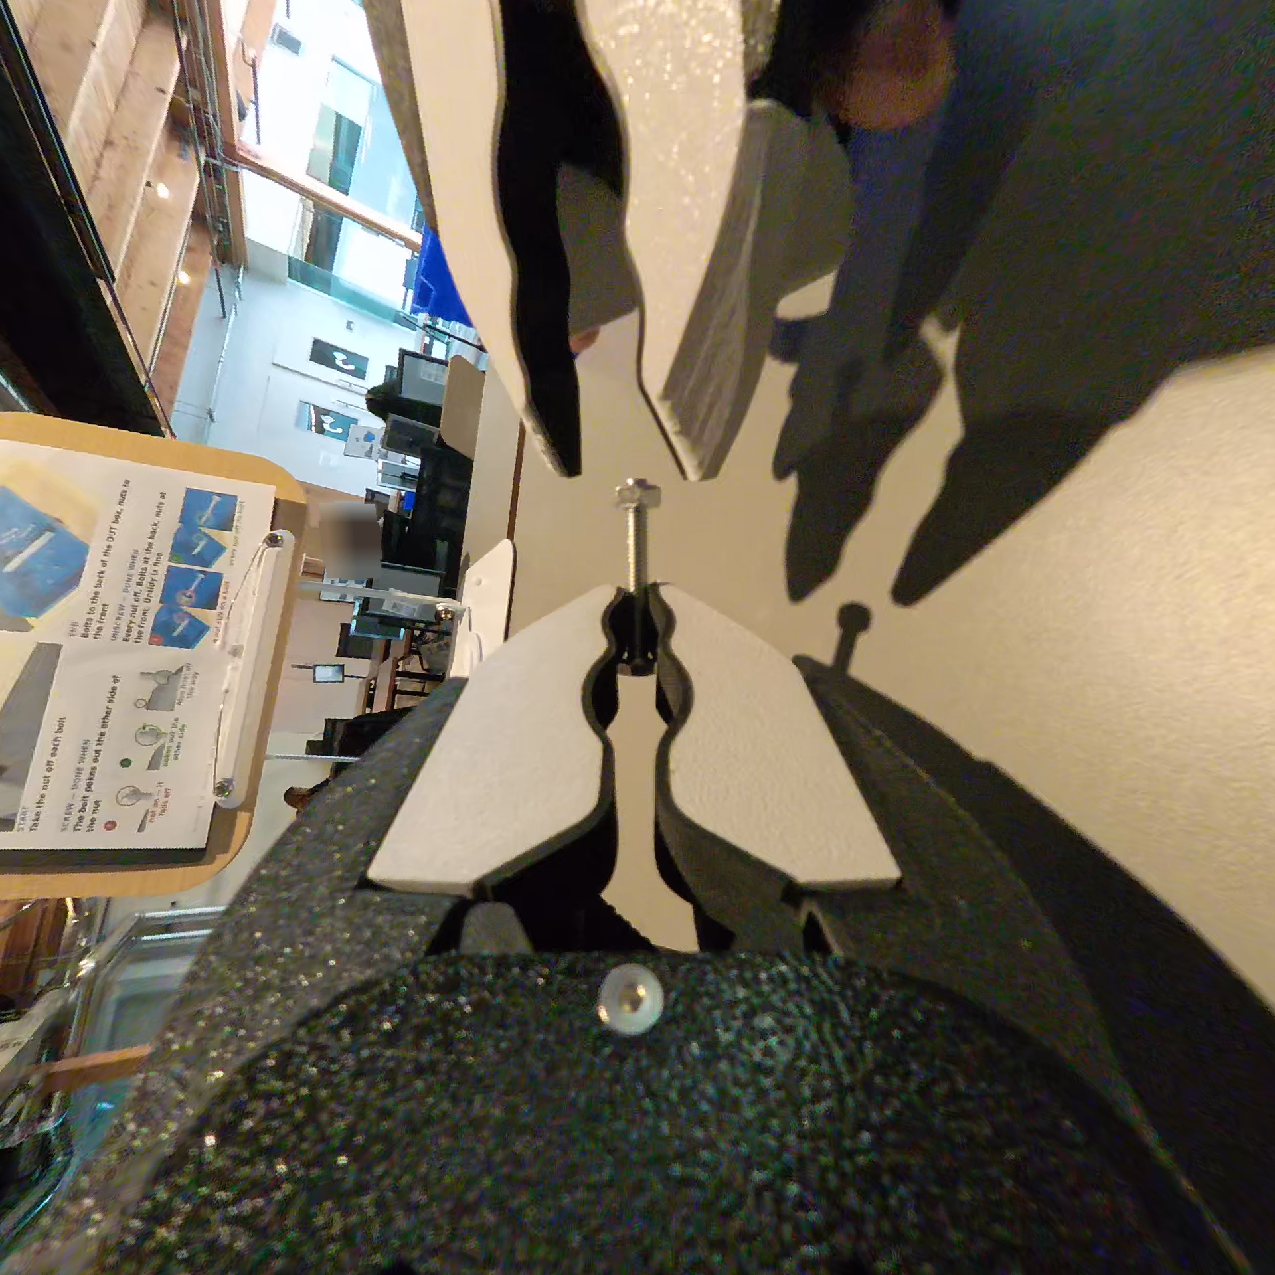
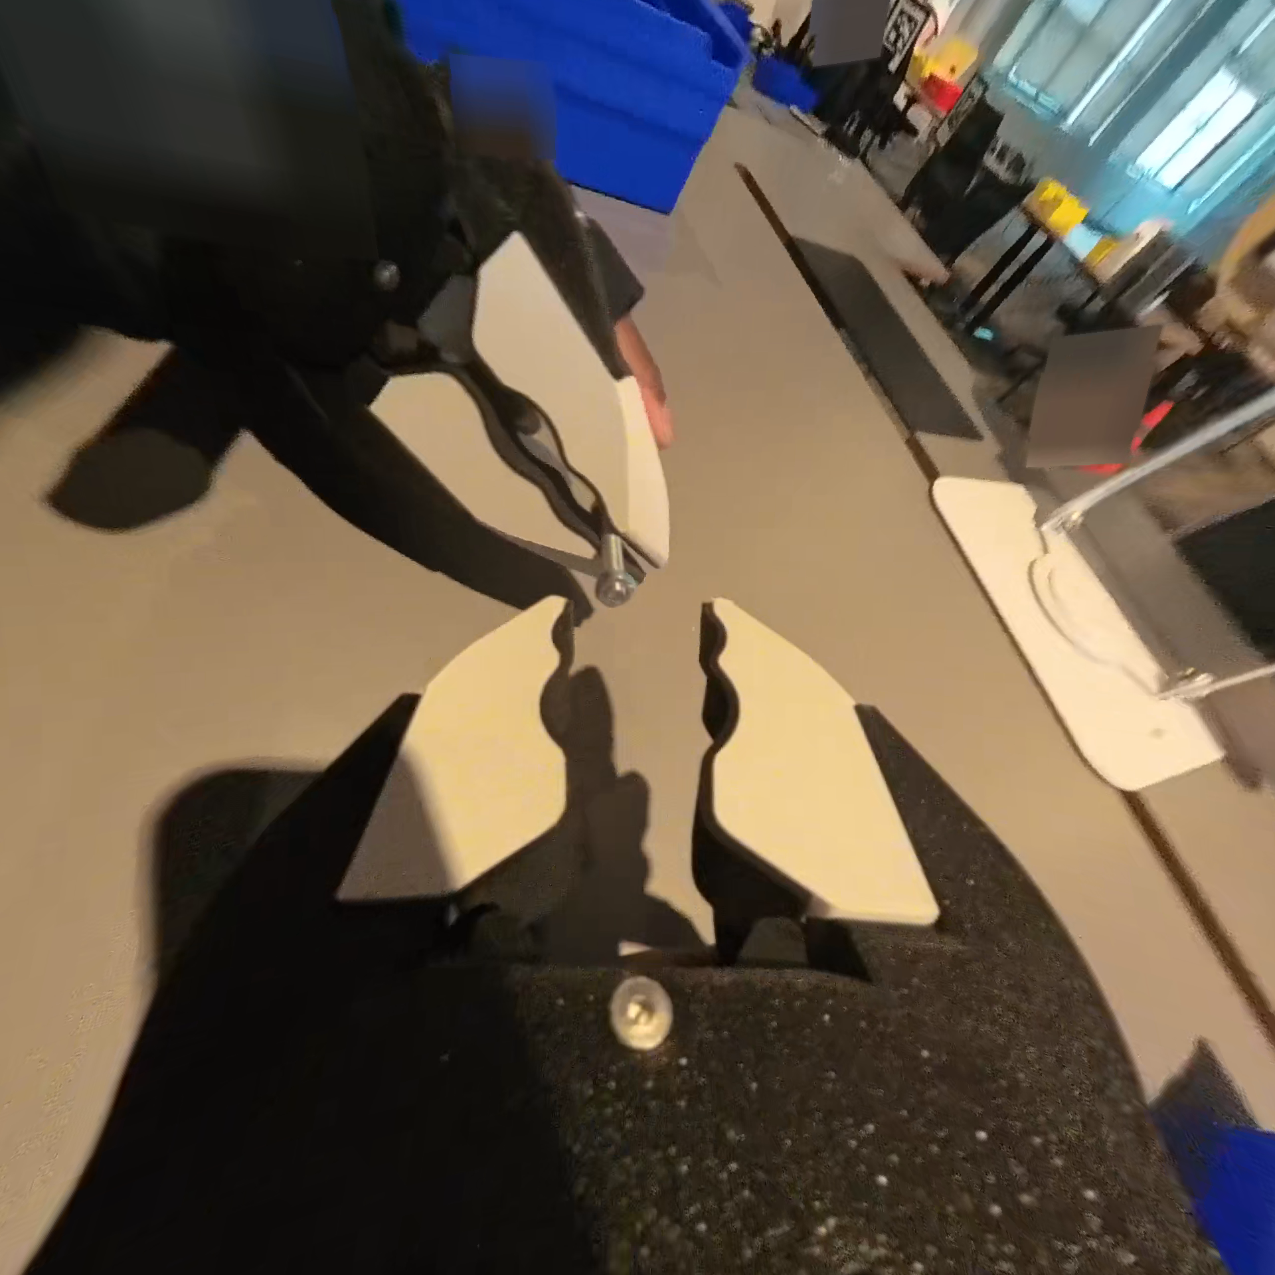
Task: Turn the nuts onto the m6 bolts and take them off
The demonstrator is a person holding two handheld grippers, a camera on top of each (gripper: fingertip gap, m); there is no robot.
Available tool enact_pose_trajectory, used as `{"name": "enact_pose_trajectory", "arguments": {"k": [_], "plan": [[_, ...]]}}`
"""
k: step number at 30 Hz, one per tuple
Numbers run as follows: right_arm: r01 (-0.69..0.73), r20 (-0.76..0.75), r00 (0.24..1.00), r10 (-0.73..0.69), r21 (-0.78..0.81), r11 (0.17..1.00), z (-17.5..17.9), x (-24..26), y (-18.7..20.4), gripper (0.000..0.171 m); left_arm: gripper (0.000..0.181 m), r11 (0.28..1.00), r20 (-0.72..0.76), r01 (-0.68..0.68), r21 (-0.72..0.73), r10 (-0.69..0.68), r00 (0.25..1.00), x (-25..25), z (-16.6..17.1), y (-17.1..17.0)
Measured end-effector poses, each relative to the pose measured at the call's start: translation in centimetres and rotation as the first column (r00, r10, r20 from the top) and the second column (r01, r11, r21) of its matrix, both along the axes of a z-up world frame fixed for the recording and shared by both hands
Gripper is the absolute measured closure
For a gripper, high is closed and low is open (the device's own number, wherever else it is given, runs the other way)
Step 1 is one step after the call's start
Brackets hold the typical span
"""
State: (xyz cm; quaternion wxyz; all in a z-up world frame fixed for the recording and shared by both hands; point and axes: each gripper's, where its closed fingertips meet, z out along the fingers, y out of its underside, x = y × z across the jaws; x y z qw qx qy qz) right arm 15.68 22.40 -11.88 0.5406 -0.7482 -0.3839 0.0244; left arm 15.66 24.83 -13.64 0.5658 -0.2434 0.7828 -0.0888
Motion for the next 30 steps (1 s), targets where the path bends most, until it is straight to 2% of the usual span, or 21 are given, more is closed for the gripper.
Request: {"name": "enact_pose_trajectory", "arguments": {"k": [5, 8, 10, 11, 12, 14, 16, 17, 18, 20, 22, 24, 27, 30], "plan": [[0.002, 0.020, 1.000, -0.001, -0.006, 1.000, -0.6, -0.6, 0.1, 0.142, 0.176, 1.000, 0.005, 0.009, 0.012, -0.009, 1.000, 0.1, 0.1, -0.4], [0.023, 0.005, 1.000, -0.023, -0.056, 0.998, -1.1, -0.7, 0.3, 0.161, 0.176, 0.999, 0.008, 0.002, 0.046, -0.003, 1.000, 0.2, 0.1, -0.4], [0.061, -0.084, 0.994, -0.074, -0.151, 0.987, -1.5, -0.7, 0.5, 0.161, 0.176, 0.996, 0.005, -0.017, 0.086, 0.017, 1.000, 0.2, 0.0, 0.0], [0.075, -0.180, 0.976, -0.119, -0.235, 0.969, -1.6, -0.8, 0.6, 0.161, 0.176, 0.994, 0.006, -0.027, 0.106, 0.026, 1.000, 0.2, 0.0, 0.3], [0.070, -0.308, 0.934, -0.180, -0.335, 0.939, -1.6, -1.0, 0.7, 0.161, 0.176, 0.992, 0.007, -0.035, 0.124, 0.034, 0.999, 0.2, 0.0, 0.5], [-0.025, -0.563, 0.765, -0.314, -0.512, 0.858, -1.4, -1.4, 0.7, 0.161, 0.176, 0.989, 0.010, -0.040, 0.142, 0.039, 0.999, 0.2, 0.1, 0.7], [-0.150, -0.689, 0.624, -0.369, -0.569, 0.809, -1.2, -1.6, 0.5, 0.161, 0.176, 0.990, 0.007, -0.038, 0.134, 0.038, 0.999, 0.2, 0.1, 0.6], [-0.181, -0.705, 0.611, -0.361, -0.568, 0.803, -1.3, -1.6, 0.5, 0.154, 0.176, 0.991, 0.011, -0.041, 0.127, 0.040, 0.999, 0.2, 0.1, 0.6], [-0.181, -0.693, 0.634, -0.344, -0.565, 0.805, -1.5, -1.4, 0.4, 0.147, 0.176, 0.992, 0.012, -0.044, 0.116, 0.042, 0.999, 0.3, 0.1, 0.6], [-0.109, -0.607, 0.742, -0.283, -0.526, 0.843, -1.9, -0.8, 0.6, 0.133, 0.176, 0.994, 0.015, -0.044, 0.096, 0.043, 0.999, 0.2, 0.2, 0.6], [-0.013, -0.467, 0.860, -0.205, -0.423, 0.906, -1.9, 0.0, 0.9, 0.124, 0.176, 0.996, 0.010, -0.044, 0.077, 0.044, 0.999, 0.2, 0.2, 0.6], [0.047, -0.330, 0.932, -0.148, -0.295, 0.954, -1.4, 0.4, 1.0, 0.123, 0.176, 0.998, 0.006, -0.041, 0.055, 0.041, 0.999, 0.1, 0.0, 0.6], [0.061, -0.172, 0.982, -0.083, -0.128, 0.990, -0.7, 0.3, 1.0, 0.126, 0.176, 0.999, -0.001, -0.038, 0.039, 0.038, 0.999, 0.2, -0.1, 0.5], [0.029, -0.079, 0.996, -0.030, -0.024, 0.999, -0.2, -0.4, 0.7, 0.131, 0.176, 0.999, -0.013, -0.028, 0.024, 0.028, 1.000, 0.2, -0.3, 0.3]]}}
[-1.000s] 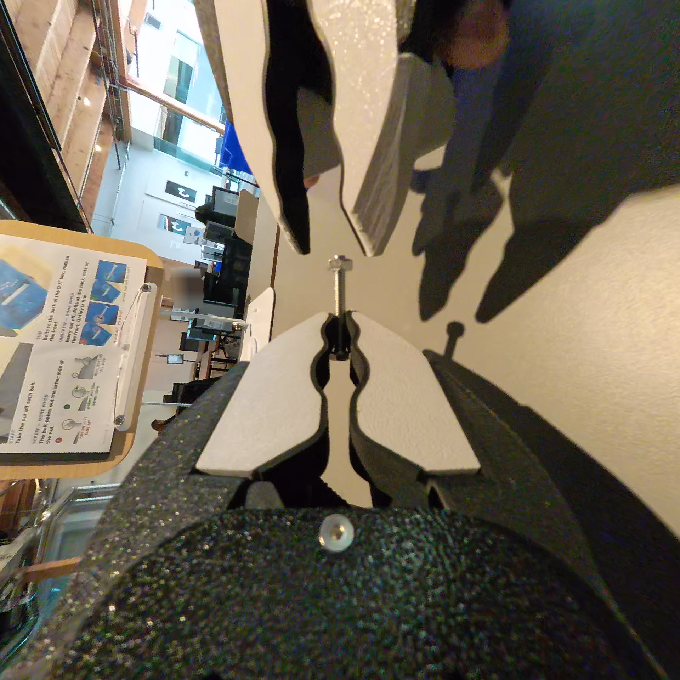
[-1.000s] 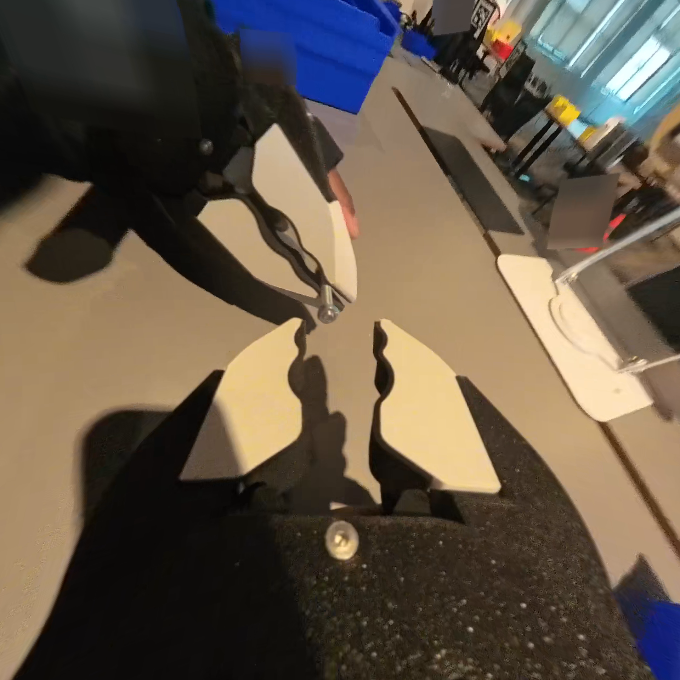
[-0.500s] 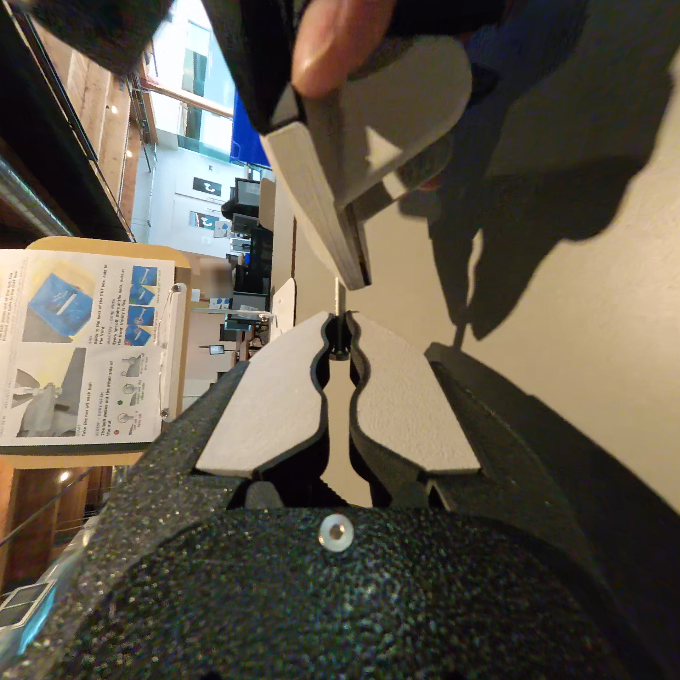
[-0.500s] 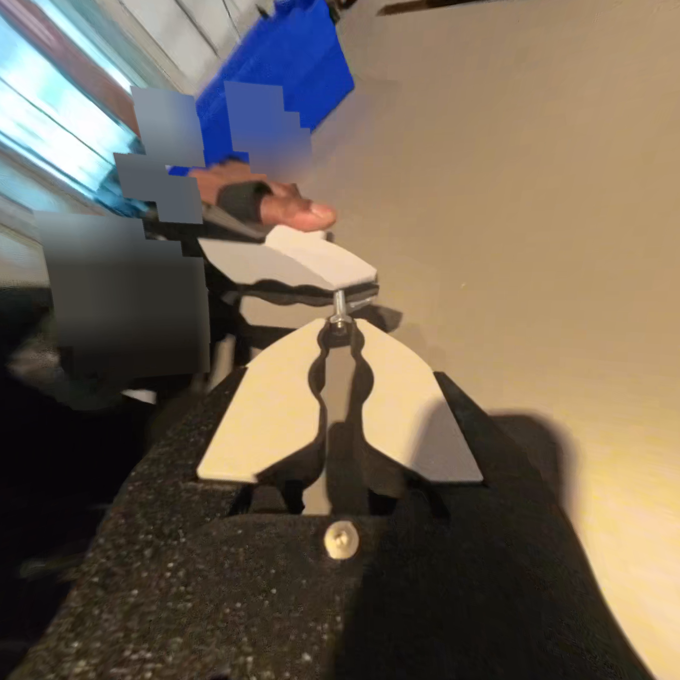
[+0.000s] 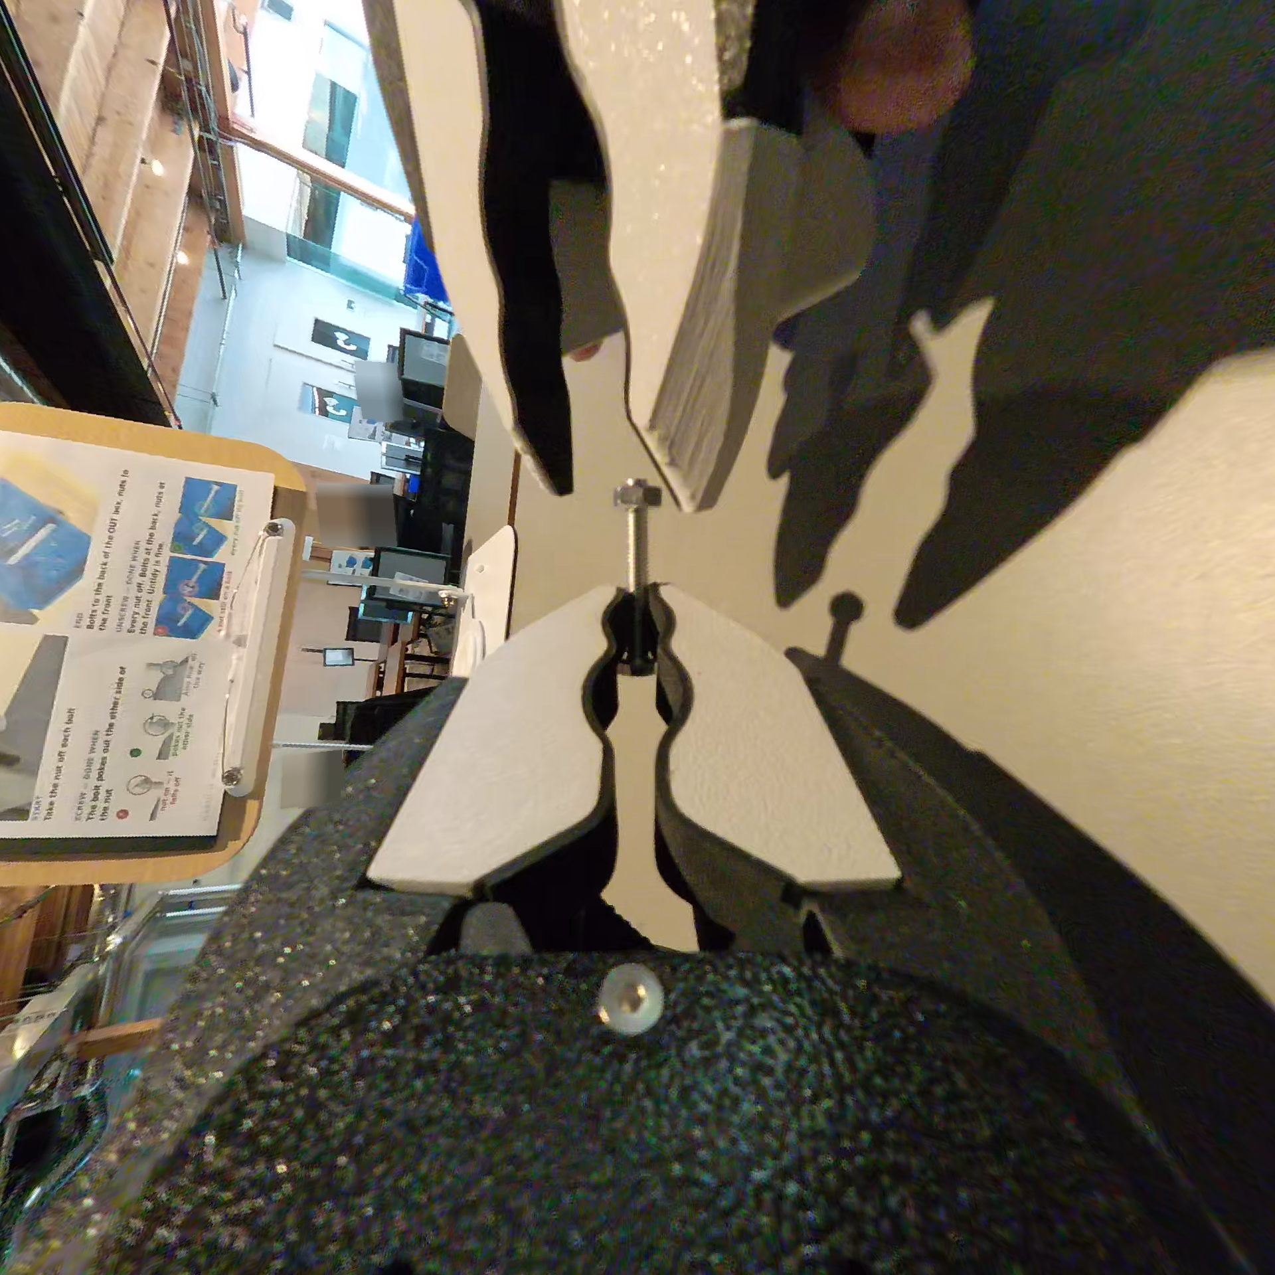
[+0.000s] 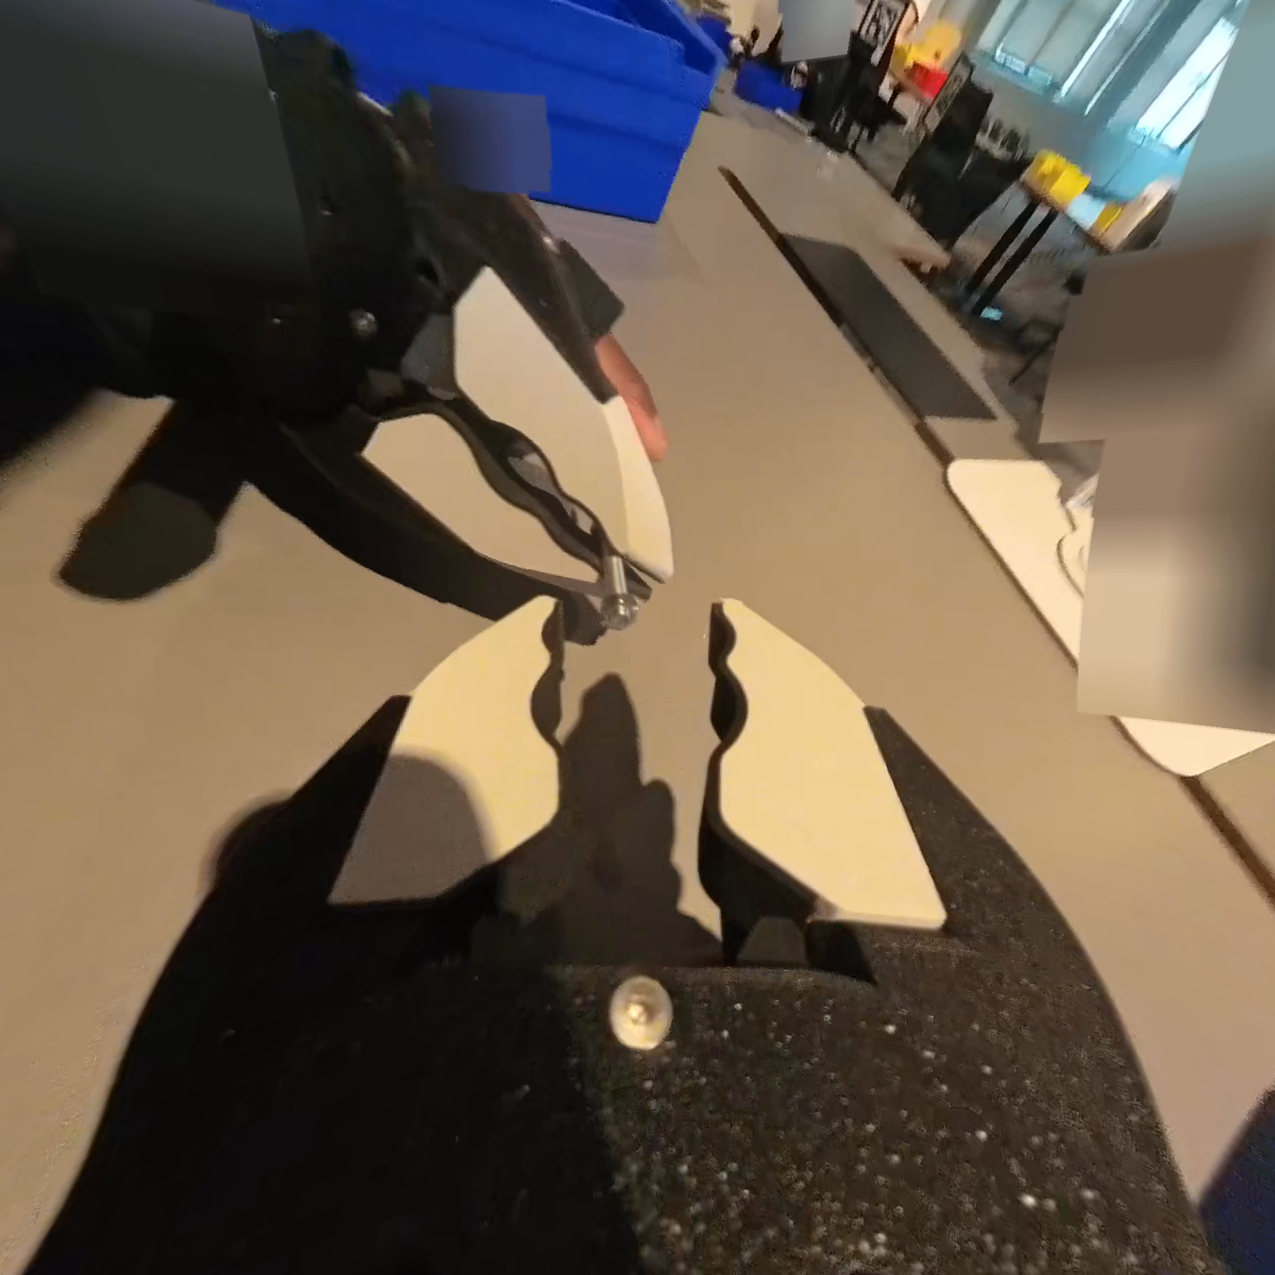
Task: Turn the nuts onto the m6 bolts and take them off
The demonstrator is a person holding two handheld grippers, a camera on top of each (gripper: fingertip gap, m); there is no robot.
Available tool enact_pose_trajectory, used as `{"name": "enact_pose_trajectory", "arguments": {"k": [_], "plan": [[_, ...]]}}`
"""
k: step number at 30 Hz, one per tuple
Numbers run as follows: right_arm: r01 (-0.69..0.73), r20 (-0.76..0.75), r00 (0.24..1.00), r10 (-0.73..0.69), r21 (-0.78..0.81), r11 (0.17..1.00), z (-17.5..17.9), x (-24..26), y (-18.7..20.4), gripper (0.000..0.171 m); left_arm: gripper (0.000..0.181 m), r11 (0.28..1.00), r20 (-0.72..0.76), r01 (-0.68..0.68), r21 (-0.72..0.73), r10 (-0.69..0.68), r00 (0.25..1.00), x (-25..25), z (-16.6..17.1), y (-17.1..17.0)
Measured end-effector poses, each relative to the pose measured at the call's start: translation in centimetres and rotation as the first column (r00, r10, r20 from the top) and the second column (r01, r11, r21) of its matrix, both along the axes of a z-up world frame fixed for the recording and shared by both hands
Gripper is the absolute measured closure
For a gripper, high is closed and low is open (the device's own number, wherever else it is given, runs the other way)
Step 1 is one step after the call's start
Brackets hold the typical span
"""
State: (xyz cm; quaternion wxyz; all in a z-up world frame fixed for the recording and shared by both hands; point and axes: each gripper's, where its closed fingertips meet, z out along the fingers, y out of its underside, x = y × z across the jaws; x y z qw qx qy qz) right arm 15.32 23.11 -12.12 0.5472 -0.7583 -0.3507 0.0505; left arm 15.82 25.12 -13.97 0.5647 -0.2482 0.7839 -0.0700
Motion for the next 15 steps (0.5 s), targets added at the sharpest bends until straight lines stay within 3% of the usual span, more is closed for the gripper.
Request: {"name": "enact_pose_trajectory", "arguments": {"k": [5, 8, 11, 13, 15], "plan": [[-0.006, 0.108, 0.994, 0.004, 0.019, 1.000, -0.8, -0.4, -0.1, 0.151, 0.176, 0.999, -0.018, 0.027, -0.032, -0.027, 0.999, 0.0, -0.3, -0.6], [0.031, 0.075, 0.997, -0.026, -0.069, 0.997, -1.6, -0.5, 0.0, 0.161, 0.176, 1.000, -0.033, 0.015, -0.011, -0.015, 0.999, 0.0, -0.6, -0.4], [0.066, -0.201, 0.970, -0.135, -0.315, 0.947, -2.0, -0.7, 0.0, 0.161, 0.176, 0.999, -0.041, 0.006, 0.043, -0.004, 0.999, 0.0, -0.7, -0.1], [-0.007, -0.460, 0.852, -0.251, -0.490, 0.872, -1.8, -1.1, -0.2, 0.161, 0.176, 0.998, -0.042, 0.006, 0.057, -0.003, 0.999, 0.0, -0.7, -0.1], [-0.119, -0.610, 0.737, -0.291, -0.541, 0.833, -1.4, -1.2, -0.3, 0.161, 0.176, 0.999, -0.034, 0.009, 0.035, -0.008, 0.999, 0.0, -0.6, -0.3]]}}
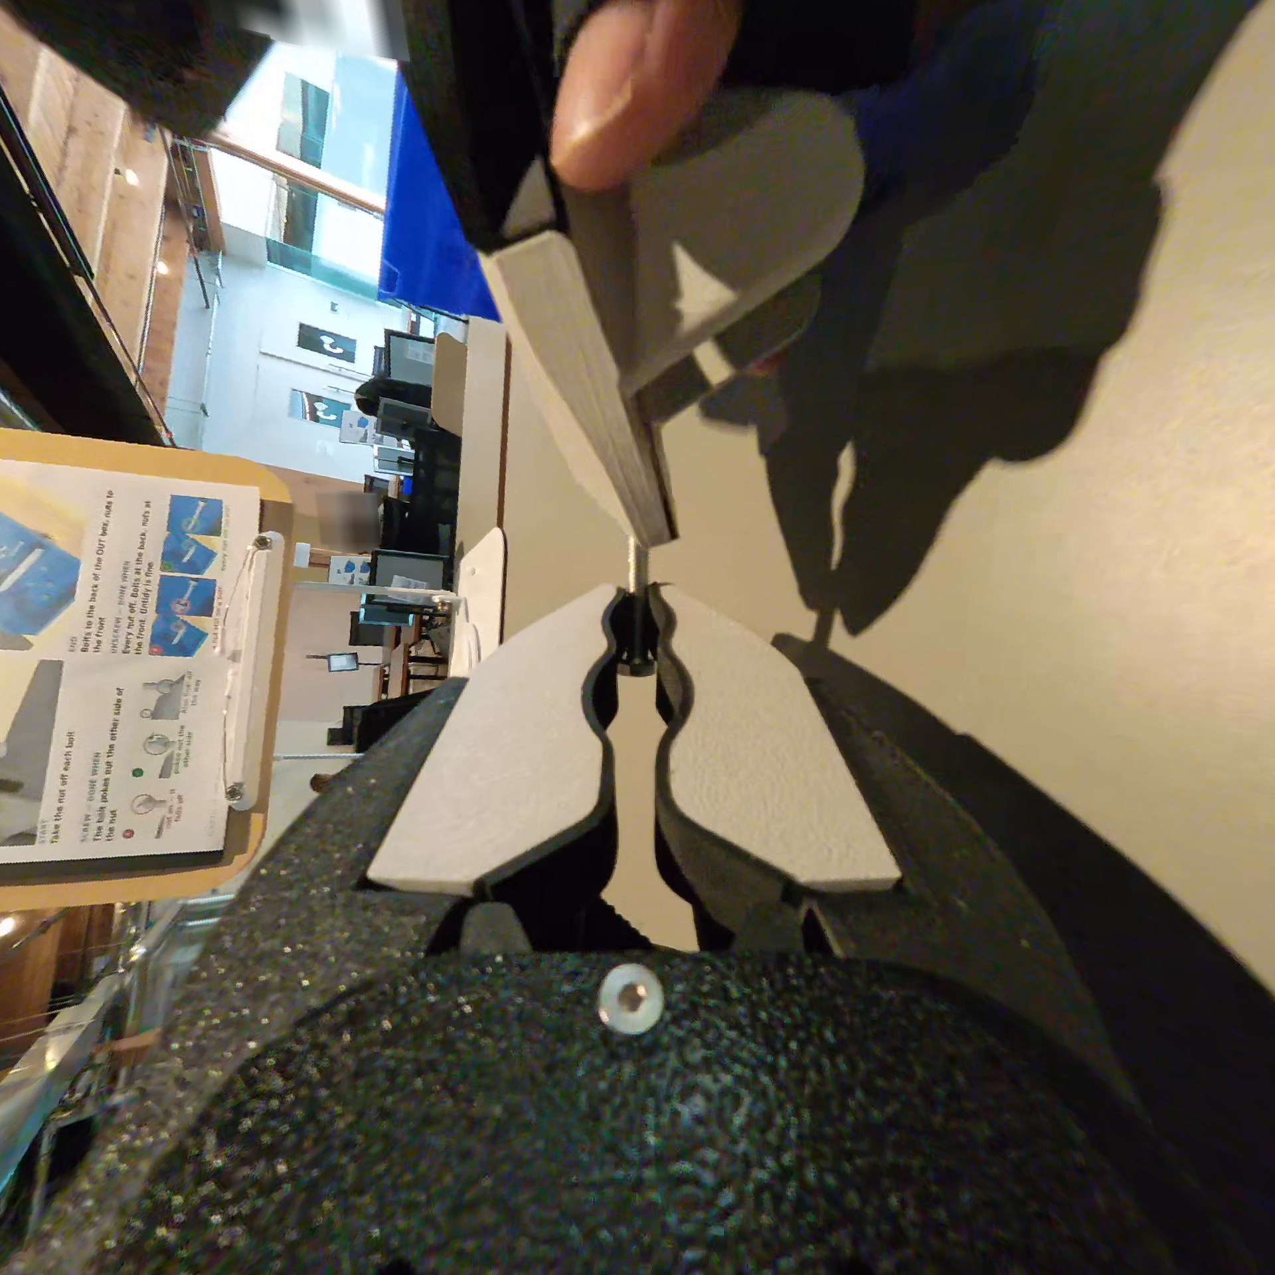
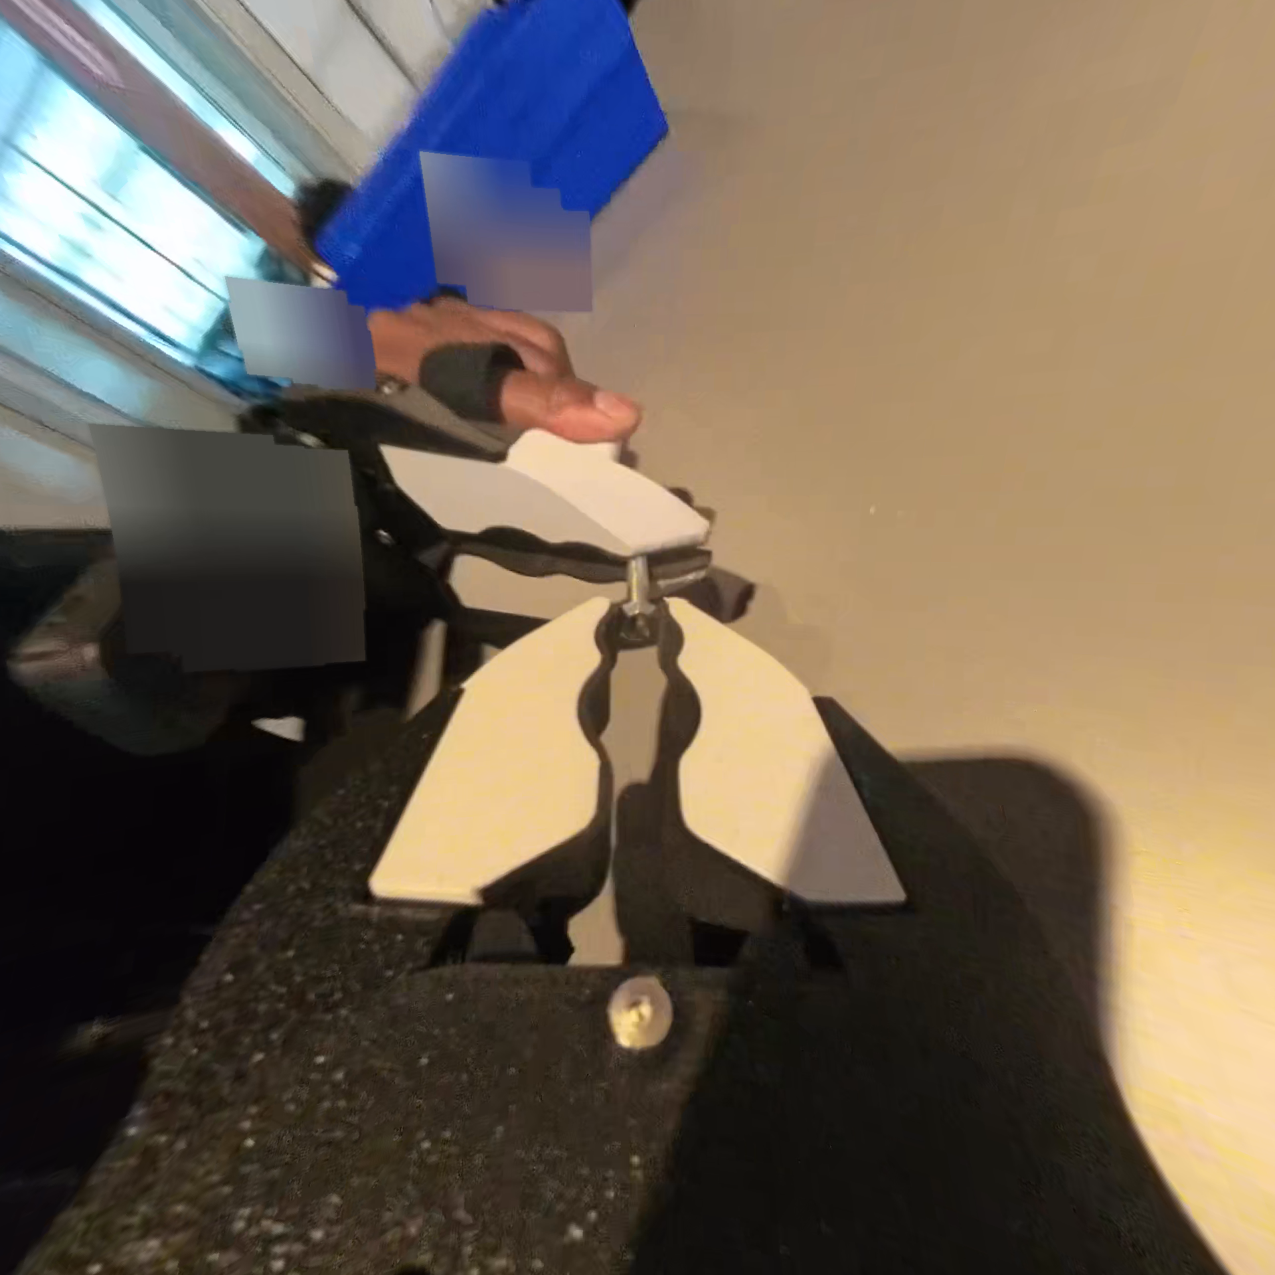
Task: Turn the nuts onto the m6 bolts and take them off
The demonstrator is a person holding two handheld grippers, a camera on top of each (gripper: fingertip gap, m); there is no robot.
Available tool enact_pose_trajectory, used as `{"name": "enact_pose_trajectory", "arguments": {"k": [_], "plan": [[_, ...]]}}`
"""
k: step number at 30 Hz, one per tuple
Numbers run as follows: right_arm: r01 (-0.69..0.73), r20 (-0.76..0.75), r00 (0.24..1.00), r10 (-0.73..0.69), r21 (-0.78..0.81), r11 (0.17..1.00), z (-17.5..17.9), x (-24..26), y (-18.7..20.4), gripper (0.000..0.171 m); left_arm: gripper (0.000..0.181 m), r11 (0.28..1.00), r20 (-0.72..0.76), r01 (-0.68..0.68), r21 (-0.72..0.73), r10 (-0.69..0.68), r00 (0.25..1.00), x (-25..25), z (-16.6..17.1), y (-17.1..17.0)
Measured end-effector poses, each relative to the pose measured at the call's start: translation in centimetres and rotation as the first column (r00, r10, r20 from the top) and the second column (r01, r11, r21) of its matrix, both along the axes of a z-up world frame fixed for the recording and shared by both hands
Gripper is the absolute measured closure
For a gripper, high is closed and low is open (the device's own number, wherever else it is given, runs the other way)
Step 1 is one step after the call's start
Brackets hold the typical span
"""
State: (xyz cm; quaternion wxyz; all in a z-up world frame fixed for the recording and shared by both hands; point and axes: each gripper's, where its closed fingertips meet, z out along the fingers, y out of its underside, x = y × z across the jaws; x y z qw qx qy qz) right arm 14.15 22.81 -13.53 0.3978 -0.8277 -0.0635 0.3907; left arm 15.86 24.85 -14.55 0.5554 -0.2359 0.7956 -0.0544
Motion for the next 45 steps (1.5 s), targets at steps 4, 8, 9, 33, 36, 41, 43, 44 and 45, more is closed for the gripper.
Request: {"name": "enact_pose_trajectory", "arguments": {"k": [4, 8, 9, 33, 36, 41, 43, 44, 45], "plan": [[-0.057, 0.103, 0.993, 0.049, 0.082, 0.995, 0.0, 0.5, 0.1, 0.134, 0.176, 0.999, 0.012, -0.016, -0.051, 0.016, 1.000, 0.0, 0.1, 0.2], [-0.151, 0.502, 0.864, -0.019, 0.295, 0.943, 0.2, 1.9, 0.5, 0.123, 0.176, 0.993, 0.008, -0.019, -0.117, 0.020, 1.000, -0.1, 0.1, 0.4], [-0.190, 0.571, 0.820, -0.037, 0.332, 0.924, 0.3, 2.0, 0.4, 0.123, 0.176, 0.992, 0.004, -0.019, -0.124, 0.020, 1.000, -0.2, 0.0, 0.5], [-0.444, 0.834, 0.530, -0.154, 0.428, 0.787, 0.0, 0.4, -0.1, 0.154, 0.176, 0.985, -0.023, 0.030, -0.168, -0.035, 0.999, -0.1, -0.4, -0.9], [-0.391, 0.810, 0.574, -0.119, 0.399, 0.829, -0.3, 0.6, 0.0, 0.159, 0.176, 0.990, -0.027, 0.023, -0.142, -0.027, 0.999, -0.1, -0.6, -0.8], [-0.092, 0.453, 0.892, 0.002, 0.179, 0.980, -1.1, 0.2, 0.1, 0.160, 0.176, 0.999, -0.047, -0.001, -0.043, -0.001, 0.999, -0.1, -0.9, -0.1], [-0.026, 0.207, 0.978, 0.015, 0.054, 0.998, -1.0, -0.2, -0.2, 0.160, 0.176, 1.000, -0.049, 0.003, -0.029, -0.004, 0.999, -0.2, -1.0, -0.2], [-0.027, 0.123, 0.992, 0.023, 0.030, 0.999, -0.8, -0.2, -0.3, 0.160, 0.176, 0.999, -0.045, 0.005, -0.040, -0.007, 0.999, -0.1, -0.8, -0.3], [-0.038, 0.071, 0.997, 0.036, 0.025, 0.999, -0.6, -0.2, -0.3, 0.160, 0.176, 0.999, -0.038, 0.006, -0.051, -0.008, 0.999, -0.1, -0.7, -0.3]]}}
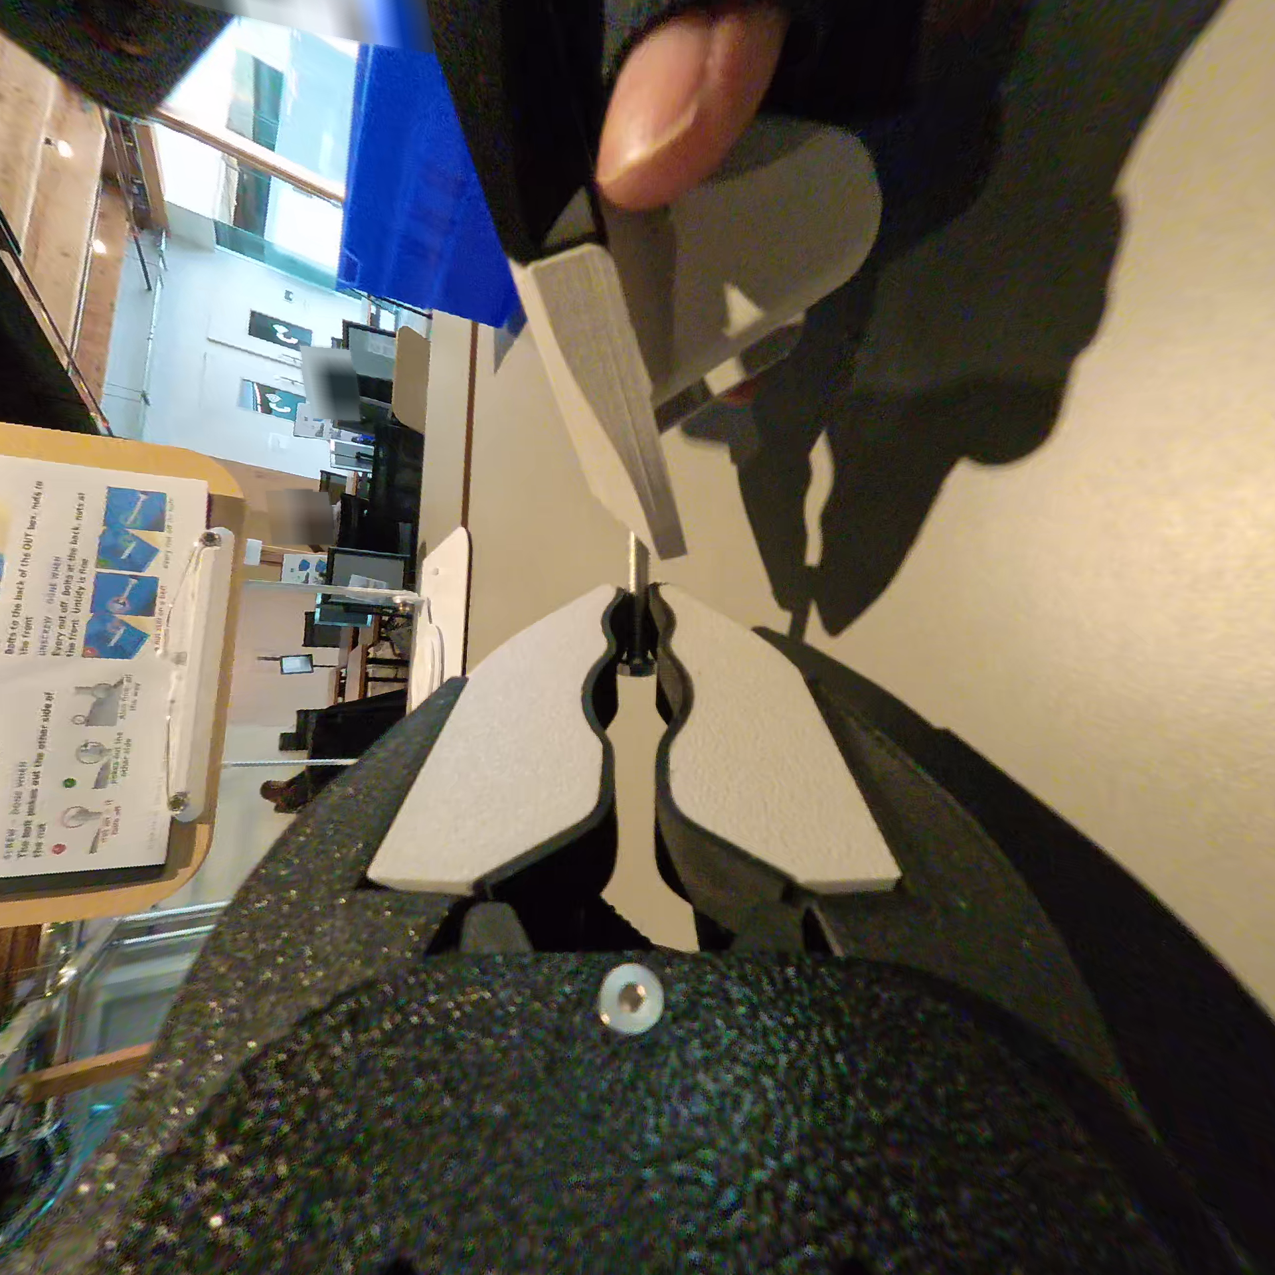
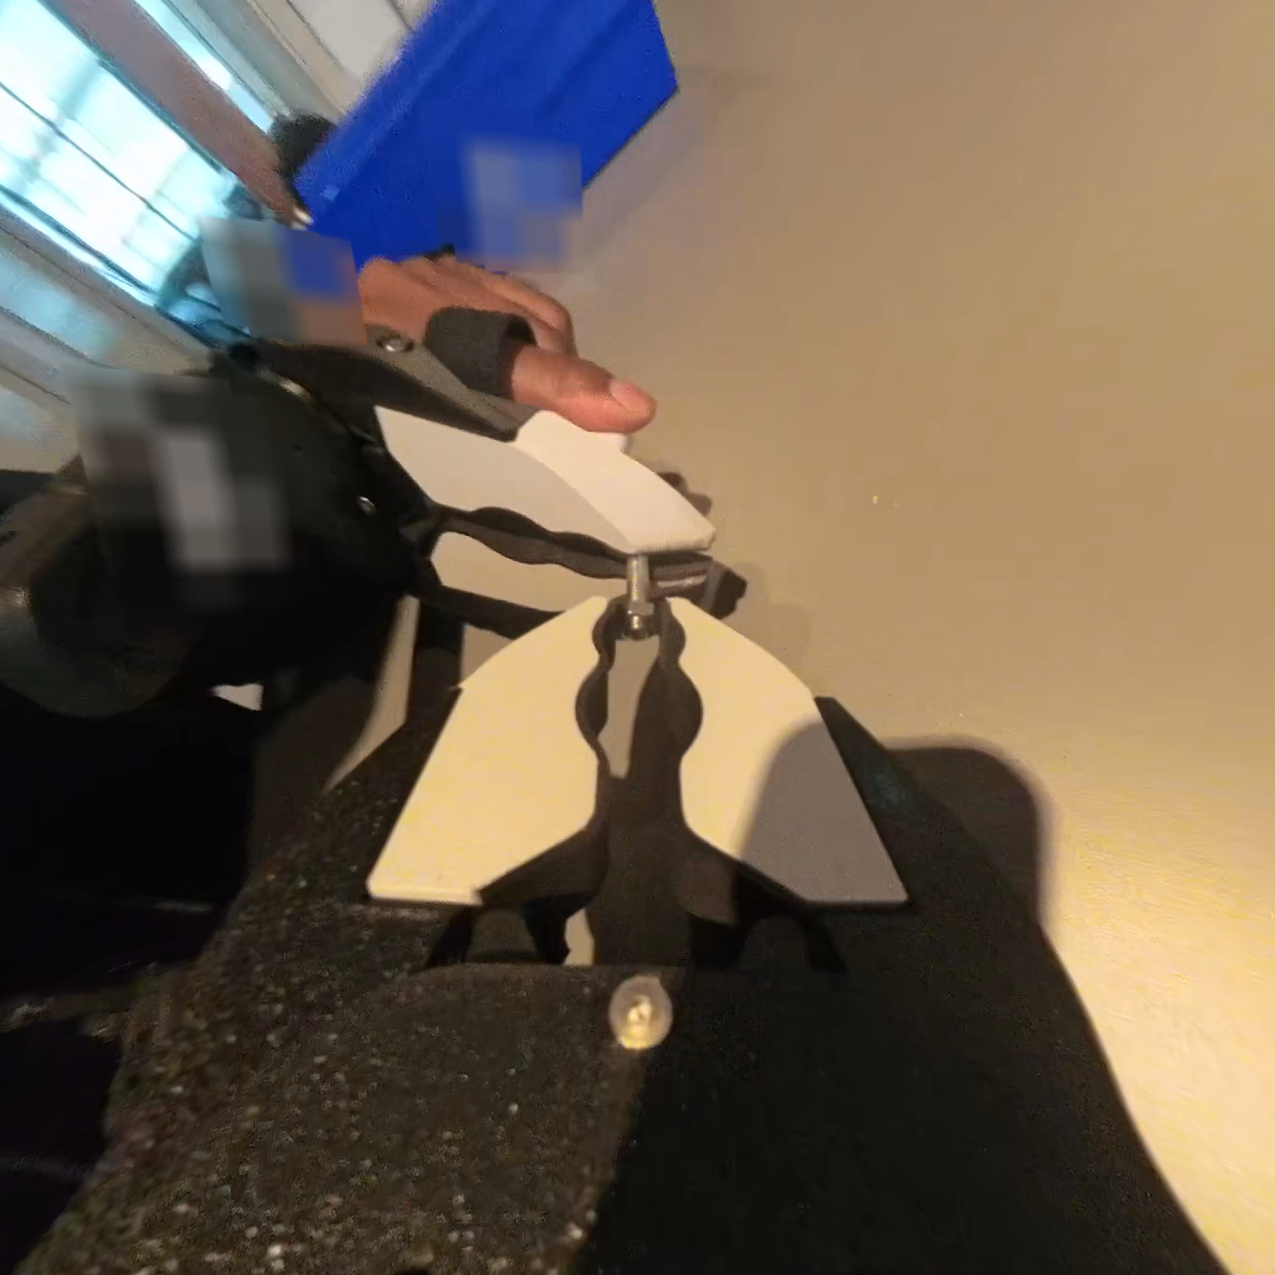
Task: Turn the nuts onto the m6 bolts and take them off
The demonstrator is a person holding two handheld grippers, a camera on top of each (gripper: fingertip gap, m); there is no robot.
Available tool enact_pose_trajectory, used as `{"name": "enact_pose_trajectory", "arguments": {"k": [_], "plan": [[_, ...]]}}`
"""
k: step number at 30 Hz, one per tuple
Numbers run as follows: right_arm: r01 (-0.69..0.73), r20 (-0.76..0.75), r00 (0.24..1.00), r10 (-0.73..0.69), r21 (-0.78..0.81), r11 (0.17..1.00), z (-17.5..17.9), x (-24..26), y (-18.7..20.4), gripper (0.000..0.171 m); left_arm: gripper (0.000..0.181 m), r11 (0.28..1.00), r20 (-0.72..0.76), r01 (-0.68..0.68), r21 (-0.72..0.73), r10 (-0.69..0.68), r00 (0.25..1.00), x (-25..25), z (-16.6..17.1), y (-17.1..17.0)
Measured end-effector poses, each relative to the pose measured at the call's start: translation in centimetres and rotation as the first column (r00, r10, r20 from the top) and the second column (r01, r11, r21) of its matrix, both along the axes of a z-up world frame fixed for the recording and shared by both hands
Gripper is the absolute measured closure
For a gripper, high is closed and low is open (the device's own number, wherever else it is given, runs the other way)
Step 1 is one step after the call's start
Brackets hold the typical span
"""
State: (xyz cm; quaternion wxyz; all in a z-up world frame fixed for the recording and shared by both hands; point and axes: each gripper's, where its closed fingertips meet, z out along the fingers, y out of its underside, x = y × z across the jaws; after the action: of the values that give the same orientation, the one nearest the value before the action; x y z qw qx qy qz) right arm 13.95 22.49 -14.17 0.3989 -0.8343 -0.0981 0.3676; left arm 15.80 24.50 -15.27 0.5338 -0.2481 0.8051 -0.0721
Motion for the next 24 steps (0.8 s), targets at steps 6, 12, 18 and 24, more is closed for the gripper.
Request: {"name": "enact_pose_trajectory", "arguments": {"k": [6, 12, 18, 24], "plan": [[-0.061, 0.309, 0.951, 0.003, 0.177, 0.982, -0.1, 1.7, 0.6, 0.127, 0.176, 0.996, 0.019, -0.004, -0.092, 0.006, 1.000, 0.0, 0.3, -0.1], [-0.263, 0.629, 0.776, -0.052, 0.398, 0.879, 0.8, 1.1, 0.3, 0.129, 0.175, 0.992, 0.004, -0.008, -0.123, 0.009, 1.000, -0.1, 0.1, 0.0], [-0.384, 0.761, 0.633, -0.143, 0.469, 0.795, 0.9, 0.5, 0.2, 0.148, 0.176, 0.992, -0.009, -0.002, -0.123, 0.000, 1.000, -0.1, 0.0, -0.3], [-0.203, 0.691, 0.718, -0.086, 0.326, 0.923, -1.0, 1.1, 0.7, 0.160, 0.176, 1.000, -0.024, -0.021, -0.020, 0.021, 1.000, -0.1, -0.3, 0.1]]}}
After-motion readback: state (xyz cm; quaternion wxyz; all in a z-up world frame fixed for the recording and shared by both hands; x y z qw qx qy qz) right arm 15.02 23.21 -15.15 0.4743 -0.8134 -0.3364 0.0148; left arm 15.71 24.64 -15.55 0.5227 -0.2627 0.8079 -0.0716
